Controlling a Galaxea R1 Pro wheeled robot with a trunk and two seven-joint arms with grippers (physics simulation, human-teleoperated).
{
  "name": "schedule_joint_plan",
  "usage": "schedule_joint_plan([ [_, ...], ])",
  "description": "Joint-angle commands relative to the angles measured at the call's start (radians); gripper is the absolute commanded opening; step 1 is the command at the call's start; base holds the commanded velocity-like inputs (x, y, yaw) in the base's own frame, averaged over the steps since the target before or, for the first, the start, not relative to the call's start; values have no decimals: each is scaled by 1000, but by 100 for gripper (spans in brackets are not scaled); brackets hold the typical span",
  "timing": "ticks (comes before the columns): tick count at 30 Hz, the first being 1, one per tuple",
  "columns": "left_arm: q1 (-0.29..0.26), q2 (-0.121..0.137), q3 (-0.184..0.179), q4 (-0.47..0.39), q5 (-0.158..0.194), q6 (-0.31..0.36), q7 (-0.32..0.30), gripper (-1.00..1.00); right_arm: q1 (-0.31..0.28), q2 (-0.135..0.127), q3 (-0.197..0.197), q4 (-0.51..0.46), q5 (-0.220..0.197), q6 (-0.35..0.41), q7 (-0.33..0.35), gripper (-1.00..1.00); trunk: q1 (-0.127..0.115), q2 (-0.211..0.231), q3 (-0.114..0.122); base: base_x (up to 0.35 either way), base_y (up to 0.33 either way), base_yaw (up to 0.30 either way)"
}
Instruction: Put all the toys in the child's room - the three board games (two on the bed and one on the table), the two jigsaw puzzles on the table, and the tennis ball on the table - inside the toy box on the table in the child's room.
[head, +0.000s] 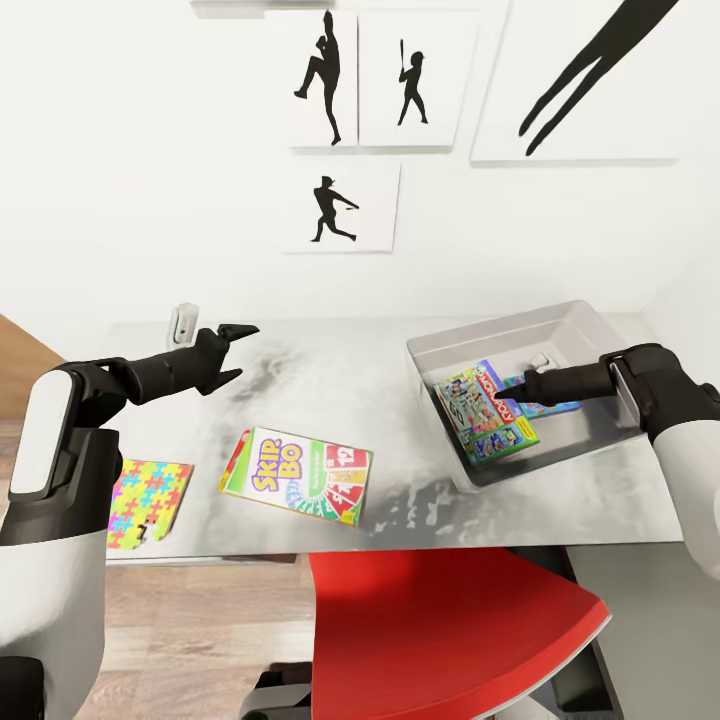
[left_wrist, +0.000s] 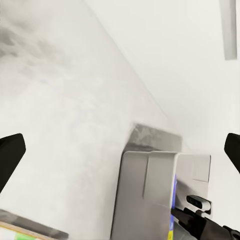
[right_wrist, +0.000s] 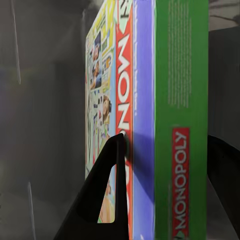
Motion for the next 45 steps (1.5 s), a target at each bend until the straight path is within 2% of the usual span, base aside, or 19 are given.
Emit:
schedule_joint_plan([
  [1,-1,0,1,-1,10,2,10,100,0,1,6,2,47,-12,4,-100,3,-1,-2,0,0,0],
  [2,-1,0,1,-1,9,2,10,100,0,1,6,2,47,-12,4,-100,3,-1,-2,0,0,0],
  [3,-1,0,1,-1,9,2,10,100,0,1,6,2,47,-12,3,100,3,-1,-2,0,0,0],
  [16,-1,-1,0,-1,9,2,10,100,-1,0,6,-1,48,-11,2,100,3,-1,-2,0,0,0],
  [26,-1,-3,0,0,8,2,10,100,0,-8,2,-48,49,-11,1,100,3,-1,-2,0,0,0],
  [36,2,-2,-2,-1,8,2,10,100,5,-78,-6,-143,43,-4,6,100,3,-1,-2,0,0,0],
  [39,6,-2,-3,-1,8,2,6,100,14,-119,-39,-217,39,17,10,100,3,-1,-2,0,0,0],
  [40,6,-2,-3,-1,8,2,6,100,14,-119,-39,-217,39,17,10,100,3,-1,-2,0,0,0],
  [42,7,-2,-3,-2,8,2,3,100,27,-142,-80,-270,36,37,11,100,3,-1,-2,0,0,0],
  [43,7,-2,-3,-2,8,2,3,100,27,-142,-80,-270,36,37,11,100,3,-1,-2,0,0,0],
  [44,8,-2,-3,-3,8,2,2,100,37,-150,-106,-297,35,45,12,100,3,-1,-2,0,0,0],
  [45,8,-2,-3,-3,8,2,2,100,37,-150,-106,-297,35,45,12,100,3,-1,-2,0,0,0],
])
